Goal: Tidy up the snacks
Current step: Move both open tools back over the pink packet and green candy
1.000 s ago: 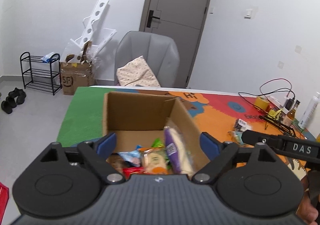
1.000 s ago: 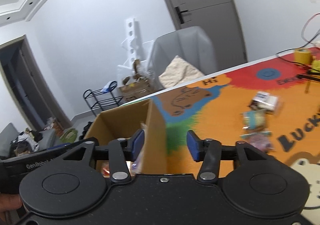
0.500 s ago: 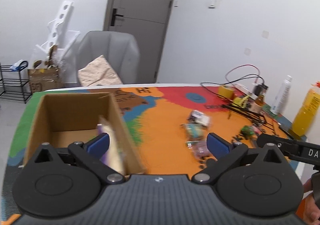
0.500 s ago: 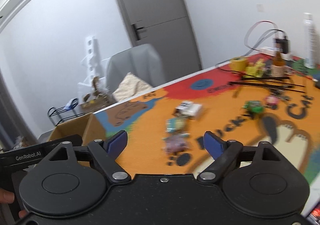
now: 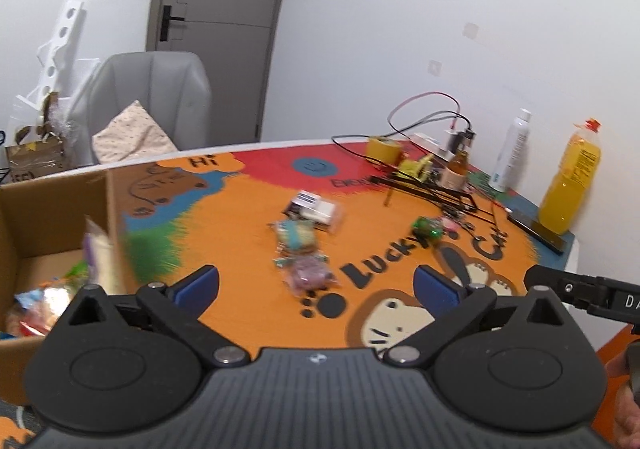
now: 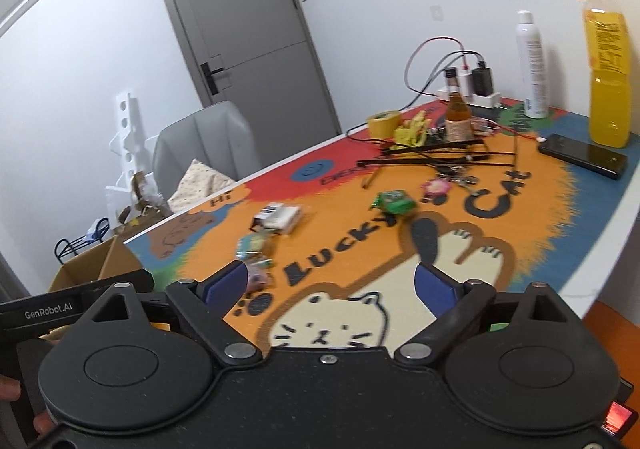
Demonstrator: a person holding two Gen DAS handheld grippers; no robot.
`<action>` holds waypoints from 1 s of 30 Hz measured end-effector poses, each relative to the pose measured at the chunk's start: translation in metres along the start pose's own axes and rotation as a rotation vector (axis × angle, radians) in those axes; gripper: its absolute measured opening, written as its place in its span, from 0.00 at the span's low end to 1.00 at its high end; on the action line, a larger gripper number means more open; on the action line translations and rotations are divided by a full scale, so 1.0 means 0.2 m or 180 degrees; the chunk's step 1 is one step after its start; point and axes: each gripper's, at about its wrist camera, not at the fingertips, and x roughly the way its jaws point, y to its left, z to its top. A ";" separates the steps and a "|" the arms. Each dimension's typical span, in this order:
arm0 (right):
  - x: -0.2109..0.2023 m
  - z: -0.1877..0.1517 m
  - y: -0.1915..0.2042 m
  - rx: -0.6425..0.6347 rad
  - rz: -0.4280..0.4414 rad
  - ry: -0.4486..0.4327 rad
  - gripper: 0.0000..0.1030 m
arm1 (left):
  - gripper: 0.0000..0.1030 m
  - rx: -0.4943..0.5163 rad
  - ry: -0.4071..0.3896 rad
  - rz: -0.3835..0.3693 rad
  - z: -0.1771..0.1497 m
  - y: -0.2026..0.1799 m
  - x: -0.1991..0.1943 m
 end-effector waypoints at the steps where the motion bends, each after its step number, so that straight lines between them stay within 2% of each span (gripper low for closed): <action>1: 0.00 0.00 -0.02 0.0027 0.0000 -0.0011 0.89 | 1.00 0.0010 0.0021 -0.0022 0.00 -0.02 0.01; 5: 0.02 -0.01 -0.10 0.0109 -0.0011 -0.0010 0.89 | 1.00 0.0039 0.0069 -0.0098 -0.02 -0.10 0.07; 13: 0.14 -0.06 -0.21 0.0166 0.0044 0.0117 0.88 | 0.99 -0.0009 0.0116 -0.0055 -0.04 -0.19 0.17; 17: 0.22 -0.07 -0.23 0.0148 0.0097 0.0197 0.83 | 0.97 -0.0005 0.0181 -0.0043 -0.05 -0.22 0.25; 30: 0.52 -0.04 -0.33 0.0266 0.0130 0.0362 0.75 | 0.84 -0.0147 0.0356 0.0210 -0.04 -0.14 0.54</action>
